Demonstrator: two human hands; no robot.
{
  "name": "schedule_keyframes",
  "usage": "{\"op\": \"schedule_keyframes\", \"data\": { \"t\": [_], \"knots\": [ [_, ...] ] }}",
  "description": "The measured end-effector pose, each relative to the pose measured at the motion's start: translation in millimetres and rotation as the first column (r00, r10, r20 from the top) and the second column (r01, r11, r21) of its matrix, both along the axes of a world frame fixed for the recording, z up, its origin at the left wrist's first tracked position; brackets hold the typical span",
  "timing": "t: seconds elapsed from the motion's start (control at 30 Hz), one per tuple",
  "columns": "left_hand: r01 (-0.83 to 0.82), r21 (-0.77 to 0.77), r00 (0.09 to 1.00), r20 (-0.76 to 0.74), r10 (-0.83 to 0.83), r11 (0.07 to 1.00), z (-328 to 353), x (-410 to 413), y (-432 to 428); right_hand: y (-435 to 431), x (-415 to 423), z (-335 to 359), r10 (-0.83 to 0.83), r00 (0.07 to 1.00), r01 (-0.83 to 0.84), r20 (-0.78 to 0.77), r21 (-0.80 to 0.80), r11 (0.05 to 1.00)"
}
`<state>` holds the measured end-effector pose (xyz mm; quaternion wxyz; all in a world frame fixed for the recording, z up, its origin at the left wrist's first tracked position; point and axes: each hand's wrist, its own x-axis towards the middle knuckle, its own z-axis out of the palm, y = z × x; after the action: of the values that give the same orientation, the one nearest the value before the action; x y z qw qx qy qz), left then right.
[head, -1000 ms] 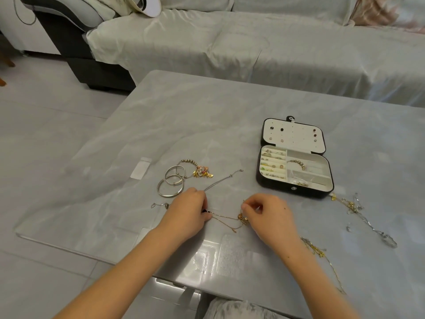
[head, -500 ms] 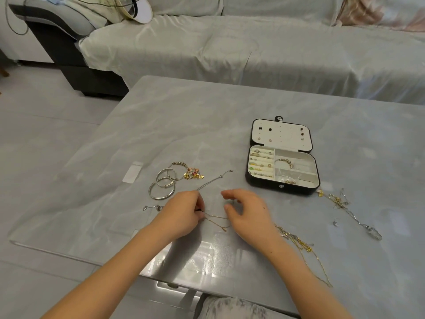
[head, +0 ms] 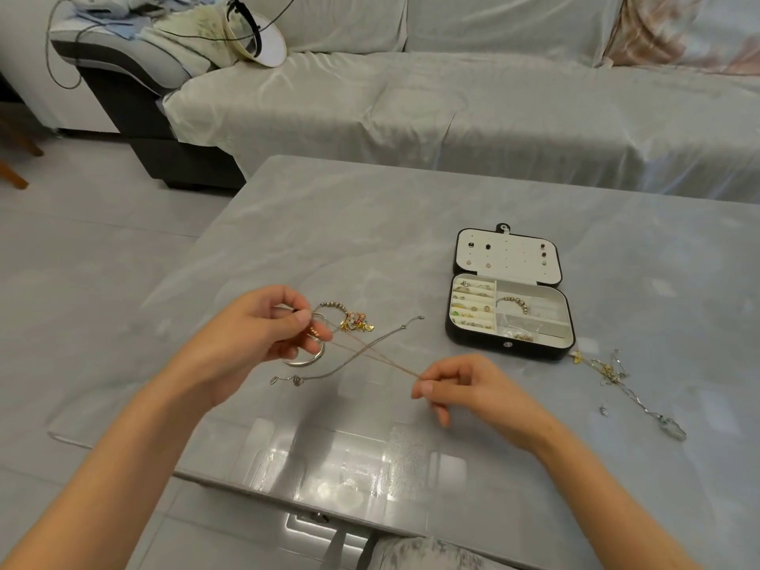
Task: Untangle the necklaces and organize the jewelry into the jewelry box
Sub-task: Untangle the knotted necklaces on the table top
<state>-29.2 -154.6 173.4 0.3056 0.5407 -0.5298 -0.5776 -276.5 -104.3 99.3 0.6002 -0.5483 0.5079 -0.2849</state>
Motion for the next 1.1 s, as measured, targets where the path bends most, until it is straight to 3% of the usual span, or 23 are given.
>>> {"op": "schedule_keyframes", "data": {
  "t": [0.17, 0.27, 0.4, 0.47, 0.63, 0.8, 0.9, 1.1],
  "knots": [
    [-0.145, 0.041, 0.983, 0.119, 0.140, 0.989, -29, 19, 7, -5, -21, 11, -0.056, 0.989, 0.059, -0.135, 0.019, 0.998],
    [-0.232, 0.043, 0.950, 0.225, 0.217, 0.972, -50, 24, 11, -15, -24, 12, -0.065, 0.937, 0.060, -0.342, -0.025, 0.998],
    [-0.187, 0.017, 0.878, 0.452, 0.159, 0.982, -74, 29, 15, -34, -14, 1, -0.158, 0.701, -0.017, -0.696, -0.237, 0.971],
    [-0.113, -0.020, 0.779, 0.619, 0.101, 0.993, -83, 33, 14, -44, -3, -8, -0.241, 0.583, -0.062, -0.776, -0.339, 0.939],
    [0.007, 0.003, 0.571, 0.821, -0.007, 1.000, -90, 31, 4, -59, 17, -20, -0.313, 0.419, -0.165, -0.852, -0.411, 0.897],
    [0.087, 0.074, 0.414, 0.904, -0.104, 0.993, -96, 32, -2, -60, 24, -18, -0.299, 0.389, -0.276, -0.871, -0.420, 0.864],
    [0.124, 0.091, 0.347, 0.929, -0.129, 0.988, -94, 31, -3, -59, 24, -15, -0.367, 0.439, -0.336, -0.820, -0.528, 0.780],
    [0.221, 0.061, 0.117, 0.989, -0.088, 0.973, -69, 14, -3, -44, 2, 10, -0.408, 0.376, -0.207, -0.832, -0.505, 0.838]
  ]
}}
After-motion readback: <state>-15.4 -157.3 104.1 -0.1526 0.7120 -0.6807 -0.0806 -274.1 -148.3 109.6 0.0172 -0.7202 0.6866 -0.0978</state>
